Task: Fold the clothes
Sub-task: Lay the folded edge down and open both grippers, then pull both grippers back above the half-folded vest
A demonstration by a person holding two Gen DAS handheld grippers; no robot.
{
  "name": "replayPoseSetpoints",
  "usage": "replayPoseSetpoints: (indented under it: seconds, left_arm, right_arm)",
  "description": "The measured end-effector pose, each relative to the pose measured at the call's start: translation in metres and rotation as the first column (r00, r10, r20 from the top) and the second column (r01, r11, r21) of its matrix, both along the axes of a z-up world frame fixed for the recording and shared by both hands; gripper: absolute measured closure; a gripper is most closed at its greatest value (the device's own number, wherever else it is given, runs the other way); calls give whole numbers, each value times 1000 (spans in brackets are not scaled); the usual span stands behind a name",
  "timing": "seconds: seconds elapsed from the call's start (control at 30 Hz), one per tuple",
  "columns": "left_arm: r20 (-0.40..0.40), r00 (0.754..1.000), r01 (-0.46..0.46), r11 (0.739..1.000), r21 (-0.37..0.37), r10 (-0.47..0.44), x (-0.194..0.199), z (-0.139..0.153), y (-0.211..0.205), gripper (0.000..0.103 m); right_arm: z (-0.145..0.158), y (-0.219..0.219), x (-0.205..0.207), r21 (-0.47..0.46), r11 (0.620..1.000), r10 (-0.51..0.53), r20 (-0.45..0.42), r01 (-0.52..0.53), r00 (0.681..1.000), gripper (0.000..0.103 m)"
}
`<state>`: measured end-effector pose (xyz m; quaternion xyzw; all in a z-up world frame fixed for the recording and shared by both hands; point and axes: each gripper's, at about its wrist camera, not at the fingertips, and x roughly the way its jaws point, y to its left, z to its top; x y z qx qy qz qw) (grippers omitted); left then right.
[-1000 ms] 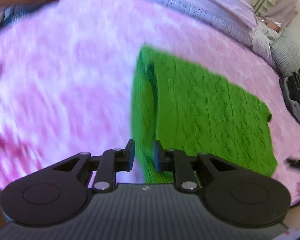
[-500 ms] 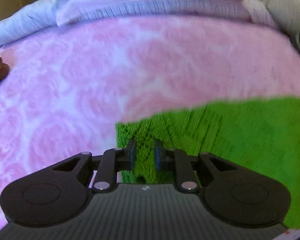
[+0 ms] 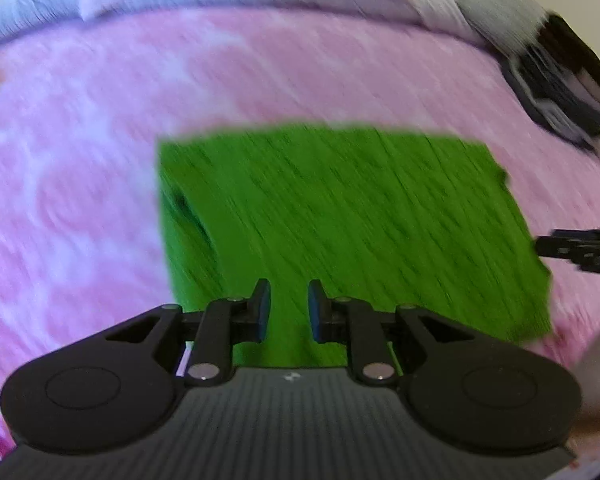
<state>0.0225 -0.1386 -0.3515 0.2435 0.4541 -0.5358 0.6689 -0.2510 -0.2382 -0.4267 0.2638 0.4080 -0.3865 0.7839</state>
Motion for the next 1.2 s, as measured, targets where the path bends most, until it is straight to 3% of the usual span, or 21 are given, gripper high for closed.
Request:
replayPoseSetpoints:
  seconds: [0.13, 0.27, 0.33, 0.53, 0.73, 0.9, 1.03, 1.2]
  left_arm:
    - [9, 1000, -24, 992, 123, 23, -17, -35, 11, 88]
    - [6, 996, -93, 983, 157, 93, -19, -17, 10, 88]
    - [16, 991, -135, 977, 165, 134, -24, 1, 15, 88]
    - [65, 977, -209, 968, 140, 201, -60, 74, 45, 87]
    - [82, 975, -216, 969, 120, 207, -105, 143, 84, 82]
    - [135, 965, -231, 972, 49, 223, -133, 203, 112, 67]
    - [159, 957, -247, 969, 12, 242, -149, 228, 130, 67]
    - [170, 957, -239, 971, 9, 234, -169, 238, 144, 67]
  right_arm:
    - [-45, 20, 1, 78, 995, -47, -104, 56, 993, 62]
    - [-41, 8, 6, 120, 993, -6, -133, 23, 991, 62]
    - [-23, 2, 4, 137, 990, 2, -144, 18, 990, 62]
    - [62, 14, -20, 142, 989, 52, -13, -50, 999, 62]
    - [138, 65, -54, 154, 981, 118, 33, -122, 992, 62]
    - [199, 102, -74, 132, 976, 167, 65, -174, 984, 61]
    - [223, 118, -91, 102, 983, 144, 104, -154, 984, 61]
    - [230, 134, -104, 101, 984, 133, 121, -146, 984, 61]
